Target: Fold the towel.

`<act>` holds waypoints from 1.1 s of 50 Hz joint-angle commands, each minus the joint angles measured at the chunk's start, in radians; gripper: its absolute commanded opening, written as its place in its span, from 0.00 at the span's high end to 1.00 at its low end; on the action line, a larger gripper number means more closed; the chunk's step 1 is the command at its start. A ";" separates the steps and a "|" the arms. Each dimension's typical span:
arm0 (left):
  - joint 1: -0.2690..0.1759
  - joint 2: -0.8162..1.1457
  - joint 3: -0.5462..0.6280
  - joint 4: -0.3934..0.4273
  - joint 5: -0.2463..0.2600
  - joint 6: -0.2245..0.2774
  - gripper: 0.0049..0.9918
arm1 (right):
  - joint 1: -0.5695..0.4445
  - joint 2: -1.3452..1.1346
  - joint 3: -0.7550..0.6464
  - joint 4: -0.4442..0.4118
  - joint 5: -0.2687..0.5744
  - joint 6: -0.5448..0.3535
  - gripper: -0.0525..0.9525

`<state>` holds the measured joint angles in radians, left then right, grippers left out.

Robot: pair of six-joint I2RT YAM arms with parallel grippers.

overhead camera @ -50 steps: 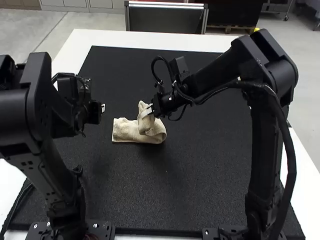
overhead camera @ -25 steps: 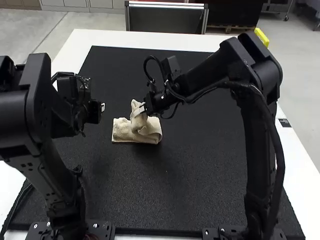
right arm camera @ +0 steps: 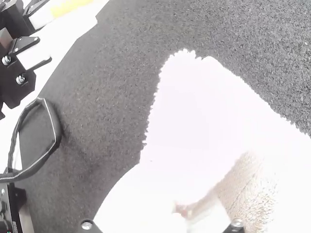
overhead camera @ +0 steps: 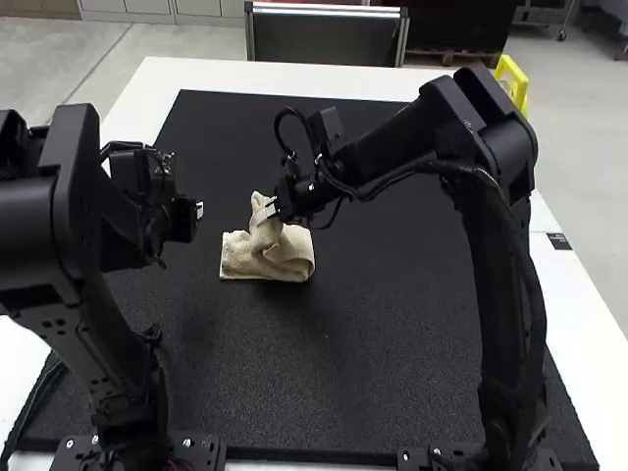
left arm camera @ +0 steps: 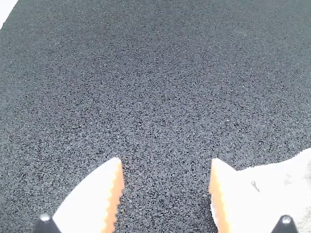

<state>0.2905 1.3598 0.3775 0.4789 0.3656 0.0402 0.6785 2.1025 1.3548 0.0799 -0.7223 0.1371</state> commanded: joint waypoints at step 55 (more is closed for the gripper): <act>0.010 -0.025 0.012 0.004 0.001 -0.010 0.55 | 0.101 0.085 0.191 0.024 -0.072 0.073 0.21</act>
<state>0.2909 1.3598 0.3775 0.4782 0.3660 0.0387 0.7620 2.1807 1.5017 0.0967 -0.7593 0.1852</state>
